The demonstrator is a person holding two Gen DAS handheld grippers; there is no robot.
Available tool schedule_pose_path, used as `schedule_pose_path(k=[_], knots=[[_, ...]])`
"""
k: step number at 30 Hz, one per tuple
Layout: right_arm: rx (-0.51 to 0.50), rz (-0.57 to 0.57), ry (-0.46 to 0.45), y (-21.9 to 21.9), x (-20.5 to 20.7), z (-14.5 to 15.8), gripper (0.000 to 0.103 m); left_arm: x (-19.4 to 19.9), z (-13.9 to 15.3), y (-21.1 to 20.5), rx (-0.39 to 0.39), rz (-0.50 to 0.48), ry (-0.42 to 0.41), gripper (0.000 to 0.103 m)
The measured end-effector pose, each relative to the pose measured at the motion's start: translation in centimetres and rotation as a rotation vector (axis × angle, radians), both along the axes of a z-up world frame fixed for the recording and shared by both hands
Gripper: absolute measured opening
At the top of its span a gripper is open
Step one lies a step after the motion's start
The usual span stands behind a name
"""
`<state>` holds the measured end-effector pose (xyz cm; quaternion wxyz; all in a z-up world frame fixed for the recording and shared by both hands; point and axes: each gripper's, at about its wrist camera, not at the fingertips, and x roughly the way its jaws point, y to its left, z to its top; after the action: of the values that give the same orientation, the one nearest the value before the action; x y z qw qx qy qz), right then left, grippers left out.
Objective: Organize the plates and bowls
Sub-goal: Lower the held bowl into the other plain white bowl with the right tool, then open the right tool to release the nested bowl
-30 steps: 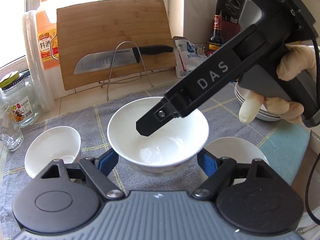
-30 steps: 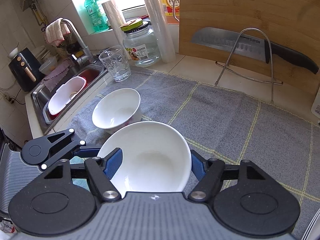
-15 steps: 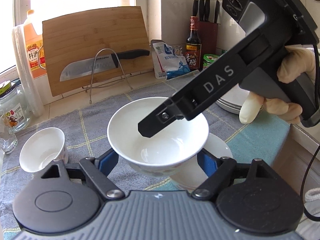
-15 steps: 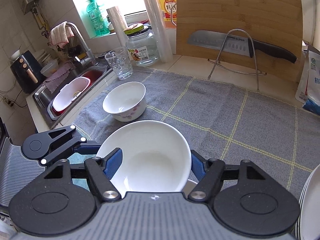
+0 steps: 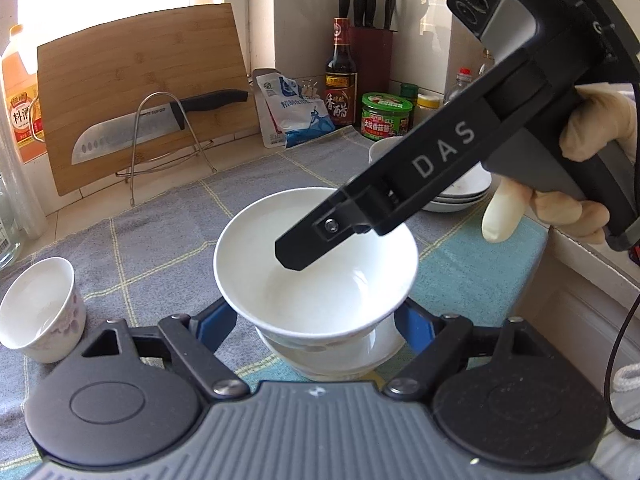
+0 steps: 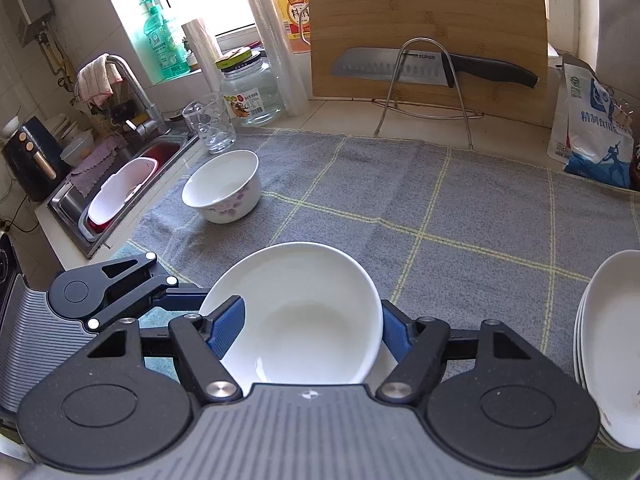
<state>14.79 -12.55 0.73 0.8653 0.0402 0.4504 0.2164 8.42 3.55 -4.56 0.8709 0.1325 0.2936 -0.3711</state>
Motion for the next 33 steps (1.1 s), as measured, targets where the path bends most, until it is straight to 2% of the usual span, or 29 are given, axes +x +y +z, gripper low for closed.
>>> schedule_pose_path(k=[33], knots=[[-0.002, -0.018, 0.054, -1.0, -0.1, -2.7, 0.077, 0.5, -0.9, -1.1, 0.045, -0.022, 0.047, 0.085]])
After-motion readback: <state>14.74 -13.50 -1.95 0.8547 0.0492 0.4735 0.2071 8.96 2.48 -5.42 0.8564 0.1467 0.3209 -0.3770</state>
